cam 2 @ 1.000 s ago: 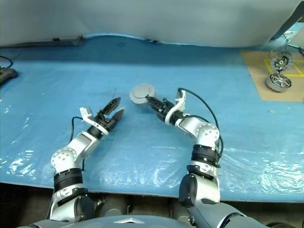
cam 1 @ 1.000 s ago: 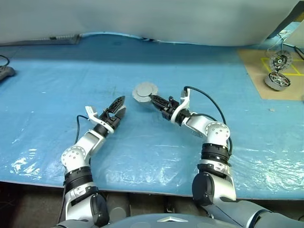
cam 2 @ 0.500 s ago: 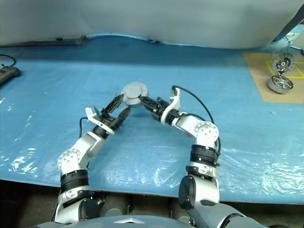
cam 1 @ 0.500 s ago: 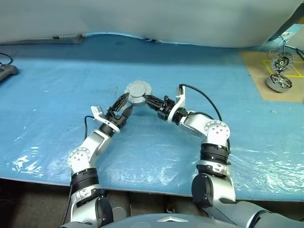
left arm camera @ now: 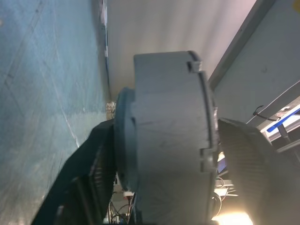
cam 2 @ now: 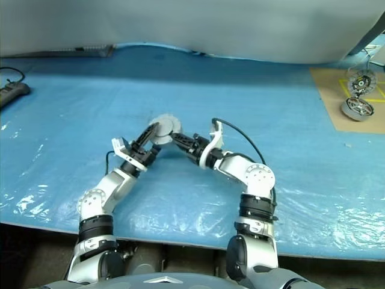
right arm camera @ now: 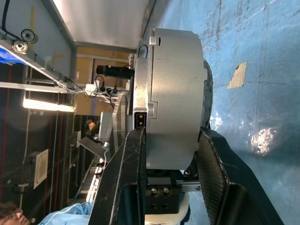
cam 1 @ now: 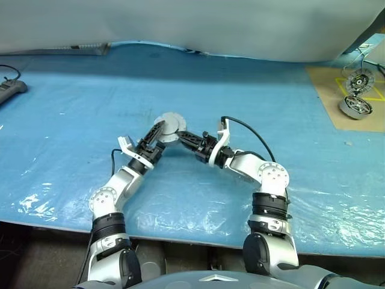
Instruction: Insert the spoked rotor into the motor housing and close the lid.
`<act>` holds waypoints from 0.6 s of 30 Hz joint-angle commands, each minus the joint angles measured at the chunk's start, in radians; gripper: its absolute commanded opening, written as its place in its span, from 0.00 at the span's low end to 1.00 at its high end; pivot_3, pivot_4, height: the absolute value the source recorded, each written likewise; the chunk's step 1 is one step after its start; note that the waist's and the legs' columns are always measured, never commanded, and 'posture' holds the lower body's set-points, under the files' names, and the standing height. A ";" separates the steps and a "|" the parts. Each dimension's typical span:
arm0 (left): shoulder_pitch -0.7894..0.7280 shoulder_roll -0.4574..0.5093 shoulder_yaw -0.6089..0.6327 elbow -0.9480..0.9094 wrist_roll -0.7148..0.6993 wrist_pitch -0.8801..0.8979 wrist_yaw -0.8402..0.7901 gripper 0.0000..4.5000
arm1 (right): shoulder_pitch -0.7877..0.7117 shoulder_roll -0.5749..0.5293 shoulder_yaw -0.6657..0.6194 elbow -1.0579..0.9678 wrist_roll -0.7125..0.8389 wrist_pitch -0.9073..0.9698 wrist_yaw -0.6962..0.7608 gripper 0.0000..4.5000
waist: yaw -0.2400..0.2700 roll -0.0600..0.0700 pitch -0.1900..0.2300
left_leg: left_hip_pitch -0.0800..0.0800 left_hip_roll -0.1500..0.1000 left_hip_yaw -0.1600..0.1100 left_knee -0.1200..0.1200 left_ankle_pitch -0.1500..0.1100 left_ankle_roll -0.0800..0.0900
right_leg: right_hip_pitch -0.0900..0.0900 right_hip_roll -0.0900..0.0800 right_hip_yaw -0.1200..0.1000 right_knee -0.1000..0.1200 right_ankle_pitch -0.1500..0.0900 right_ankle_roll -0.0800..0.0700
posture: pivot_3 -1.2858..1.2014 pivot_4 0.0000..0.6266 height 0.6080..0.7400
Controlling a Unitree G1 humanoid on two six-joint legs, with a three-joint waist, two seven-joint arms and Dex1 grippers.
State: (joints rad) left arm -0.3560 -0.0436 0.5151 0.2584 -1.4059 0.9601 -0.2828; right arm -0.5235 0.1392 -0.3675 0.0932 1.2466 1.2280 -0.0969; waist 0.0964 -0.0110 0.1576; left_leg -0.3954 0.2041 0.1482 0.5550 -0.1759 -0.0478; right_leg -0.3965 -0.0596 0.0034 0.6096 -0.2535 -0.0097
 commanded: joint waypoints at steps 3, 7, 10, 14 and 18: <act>0.007 0.014 -0.009 0.005 -0.015 0.008 -0.037 0.53 | 0.003 0.023 0.037 -0.082 0.084 -0.004 0.013 0.25 | 0.000 0.000 0.000 | 0.000 0.000 -0.001 0.001 0.000 0.000 | 0.001 0.000 0.000 0.000 0.000 0.000 | 0.52 0.24 1.00; -0.006 0.029 -0.012 0.031 0.017 -0.018 -0.054 0.53 | 0.018 -0.037 0.107 -0.129 -0.039 -0.057 0.072 0.25 | 0.000 0.000 0.000 | 0.000 0.000 -0.001 0.002 0.000 0.000 | 0.002 0.000 -0.001 0.000 0.000 0.000 | 0.52 0.24 1.00; -0.069 0.051 0.001 0.135 0.082 -0.096 -0.058 0.53 | 0.044 -0.157 0.262 -0.184 -0.245 -0.157 0.170 0.47 | 0.002 0.000 0.000 | 0.002 0.001 -0.003 0.004 0.000 0.000 | 0.006 -0.001 -0.002 0.000 0.000 0.000 | 0.52 0.24 1.00; -0.187 0.093 -0.002 0.297 0.176 -0.175 -0.107 0.53 | 0.094 -0.255 0.405 -0.245 -0.441 -0.307 0.266 0.79 | 0.002 0.001 -0.001 | 0.014 0.001 -0.003 0.005 0.000 0.000 | 0.017 -0.001 -0.002 0.000 0.000 0.001 | 0.52 0.24 1.00; -0.341 0.143 0.002 0.498 0.277 -0.266 -0.158 0.53 | 0.176 -0.369 0.593 -0.302 -0.711 -0.537 0.353 1.00 | 0.001 0.001 0.000 | 0.016 0.000 -0.003 0.007 0.000 0.000 | 0.021 -0.002 -0.001 -0.002 0.001 0.002 | 0.52 0.24 1.00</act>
State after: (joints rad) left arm -0.6365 0.0861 0.5075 0.6984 -1.1557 0.7359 -0.3938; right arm -0.3626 -0.2141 0.1691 -0.1512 0.6307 0.7985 0.2153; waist 0.0978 -0.0101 0.1571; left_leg -0.3797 0.2042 0.1453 0.5624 -0.1760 -0.0477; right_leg -0.3753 -0.0619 0.0024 0.6070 -0.2528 -0.0076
